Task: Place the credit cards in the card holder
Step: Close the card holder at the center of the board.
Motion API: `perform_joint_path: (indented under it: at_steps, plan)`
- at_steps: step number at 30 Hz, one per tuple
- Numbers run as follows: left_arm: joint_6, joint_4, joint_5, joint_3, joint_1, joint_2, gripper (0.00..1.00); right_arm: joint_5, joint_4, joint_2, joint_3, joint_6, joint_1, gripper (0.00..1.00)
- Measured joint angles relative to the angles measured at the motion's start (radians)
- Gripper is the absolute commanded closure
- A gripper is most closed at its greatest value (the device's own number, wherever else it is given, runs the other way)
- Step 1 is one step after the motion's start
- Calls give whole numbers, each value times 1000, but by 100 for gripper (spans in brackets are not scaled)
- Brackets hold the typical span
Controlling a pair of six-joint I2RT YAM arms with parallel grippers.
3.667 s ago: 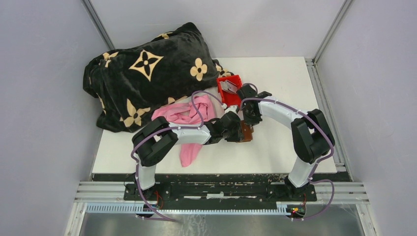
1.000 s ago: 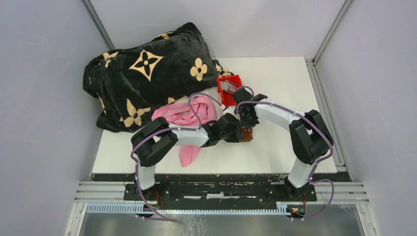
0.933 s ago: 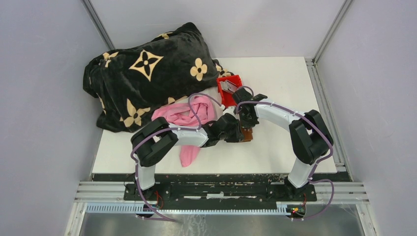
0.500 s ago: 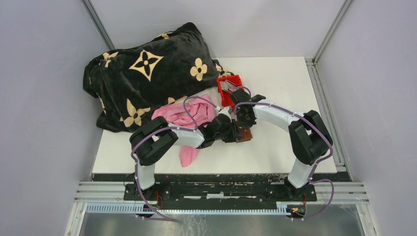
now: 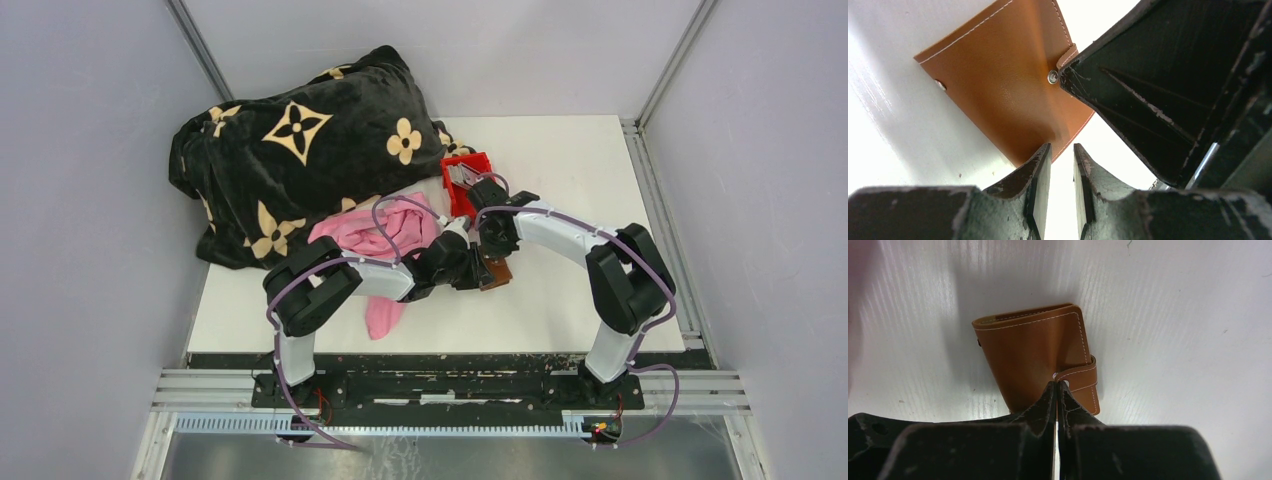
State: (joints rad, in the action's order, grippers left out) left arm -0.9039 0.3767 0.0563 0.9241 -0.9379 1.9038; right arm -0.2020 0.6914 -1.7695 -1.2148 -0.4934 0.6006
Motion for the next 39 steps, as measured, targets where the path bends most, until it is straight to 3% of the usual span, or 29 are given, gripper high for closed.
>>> perform_joint_path:
  at_steps: [39]
  plan:
    - [-23, 58, 25, -36, 15, 0, 68, 22, -58, -44, 3, -25, 2, 99]
